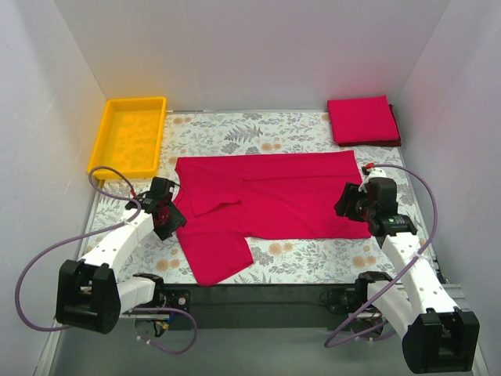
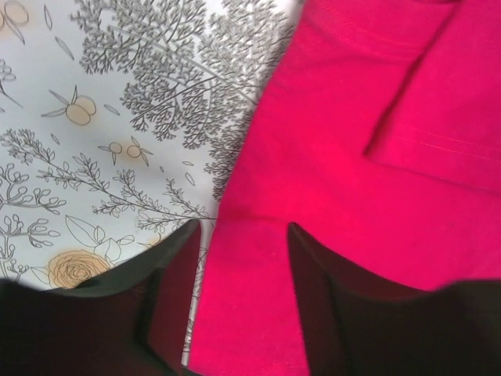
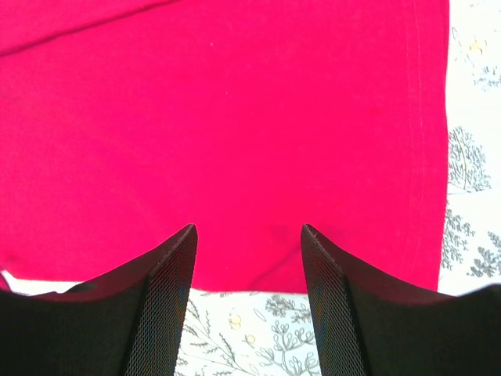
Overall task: Fold and stack the t-shirts
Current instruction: Fold the tshirt
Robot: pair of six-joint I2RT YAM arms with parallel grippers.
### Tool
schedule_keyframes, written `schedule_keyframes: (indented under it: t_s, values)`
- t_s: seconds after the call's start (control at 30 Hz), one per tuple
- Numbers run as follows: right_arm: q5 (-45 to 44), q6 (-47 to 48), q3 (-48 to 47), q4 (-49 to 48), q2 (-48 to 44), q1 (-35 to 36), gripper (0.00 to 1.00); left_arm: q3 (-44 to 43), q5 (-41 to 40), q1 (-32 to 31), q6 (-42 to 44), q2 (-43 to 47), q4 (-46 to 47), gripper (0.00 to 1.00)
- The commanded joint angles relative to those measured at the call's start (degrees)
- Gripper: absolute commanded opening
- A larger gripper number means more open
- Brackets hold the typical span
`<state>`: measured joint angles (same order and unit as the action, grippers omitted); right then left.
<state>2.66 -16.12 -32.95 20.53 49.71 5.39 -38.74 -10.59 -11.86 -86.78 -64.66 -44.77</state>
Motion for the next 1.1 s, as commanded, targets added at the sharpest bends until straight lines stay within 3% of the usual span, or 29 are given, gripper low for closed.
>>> schedule_keyframes:
  t_s: [0.0, 0.67, 0.77, 0.87, 0.9, 1.07]
  values:
    - [-0.47, 1.35, 1.04, 1.0, -2.16, 0.32, 0.63, -0.9, -1.19, -0.27, -1.63, -3.7, 0.04, 0.42]
    - [-2.39, 1.44, 1.48, 3.72, -2.61, 0.24, 0.62, 2.71, -2.16, -2.72, -2.95, -11.35, 3.55, 0.36]
    - [-6.24, -0.66, 1.13, 5.21, -1.99, 0.15, 0.64, 3.23, -2.24, -4.66, -3.65, -12.32, 3.82, 0.31]
    - [-10.72, -1.63, 0.43, 7.41, -0.5, 0.15, 0.69, 3.32, -2.24, -5.02, -3.48, -12.42, 4.08, 0.13]
    - [-12.13, -1.98, -0.01, 8.37, 0.2, 0.15, 0.68, 3.41, -2.42, -5.02, -3.48, -12.16, 4.08, 0.0]
    - [-18.03, -4.36, -0.89, 12.42, 2.67, -0.9, 0.62, 3.76, -2.68, -5.19, -3.48, -9.26, 4.34, 0.0]
